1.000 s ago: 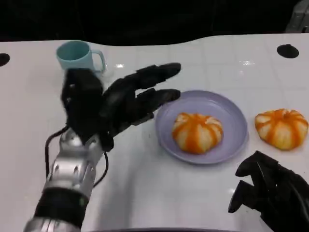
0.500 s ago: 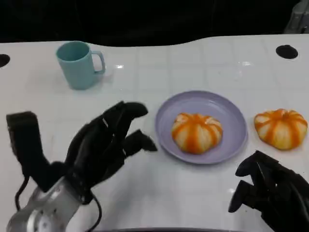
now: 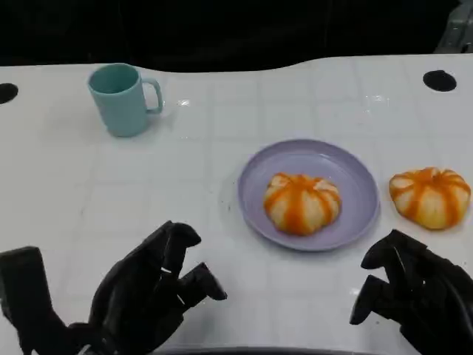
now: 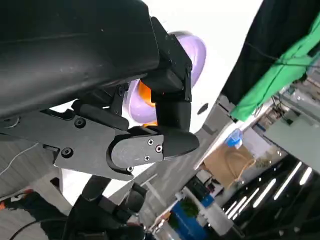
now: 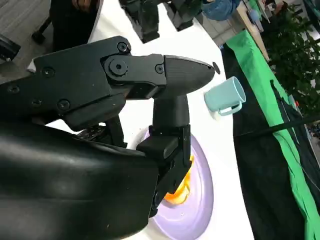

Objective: Grasp the bread from the table and place it into the plate.

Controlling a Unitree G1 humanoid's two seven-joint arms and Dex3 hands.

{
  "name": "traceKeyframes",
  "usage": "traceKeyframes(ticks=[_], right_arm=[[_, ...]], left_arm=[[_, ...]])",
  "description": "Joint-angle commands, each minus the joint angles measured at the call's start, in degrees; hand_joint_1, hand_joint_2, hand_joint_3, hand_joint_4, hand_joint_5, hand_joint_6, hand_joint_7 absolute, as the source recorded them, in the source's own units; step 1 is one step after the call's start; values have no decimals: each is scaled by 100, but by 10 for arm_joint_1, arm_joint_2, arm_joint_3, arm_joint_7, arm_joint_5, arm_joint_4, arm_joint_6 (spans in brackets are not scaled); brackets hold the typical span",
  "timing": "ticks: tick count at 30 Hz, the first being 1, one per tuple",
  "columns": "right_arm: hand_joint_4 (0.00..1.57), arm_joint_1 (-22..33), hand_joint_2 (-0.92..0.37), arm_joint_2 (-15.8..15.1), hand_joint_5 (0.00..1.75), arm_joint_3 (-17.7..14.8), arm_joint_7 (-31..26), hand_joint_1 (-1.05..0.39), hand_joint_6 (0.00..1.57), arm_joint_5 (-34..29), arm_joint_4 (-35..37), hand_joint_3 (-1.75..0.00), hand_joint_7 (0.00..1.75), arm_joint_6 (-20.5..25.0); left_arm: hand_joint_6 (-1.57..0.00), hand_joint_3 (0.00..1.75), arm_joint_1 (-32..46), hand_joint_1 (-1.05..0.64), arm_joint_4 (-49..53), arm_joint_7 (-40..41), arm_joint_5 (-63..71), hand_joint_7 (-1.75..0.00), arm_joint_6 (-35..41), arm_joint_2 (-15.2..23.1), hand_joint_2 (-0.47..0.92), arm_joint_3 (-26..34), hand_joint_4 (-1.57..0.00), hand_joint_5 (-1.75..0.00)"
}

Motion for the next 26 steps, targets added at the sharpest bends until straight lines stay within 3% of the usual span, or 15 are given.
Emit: traceKeyframes(ticks=[1, 26], right_arm=[[64, 5, -92, -8, 175, -11, 0, -43, 52, 7, -7, -42, 158, 1], [66, 3, -92, -9, 175, -20, 13, -44, 56, 4, 6, -39, 154, -9]], left_arm=[[-50, 52, 12, -55, -2, 3, 14, -165, -24, 7, 92, -7, -72, -175], [-51, 45, -20, -56, 51, -17, 20, -170, -67, 19, 92, -5, -76, -175]])
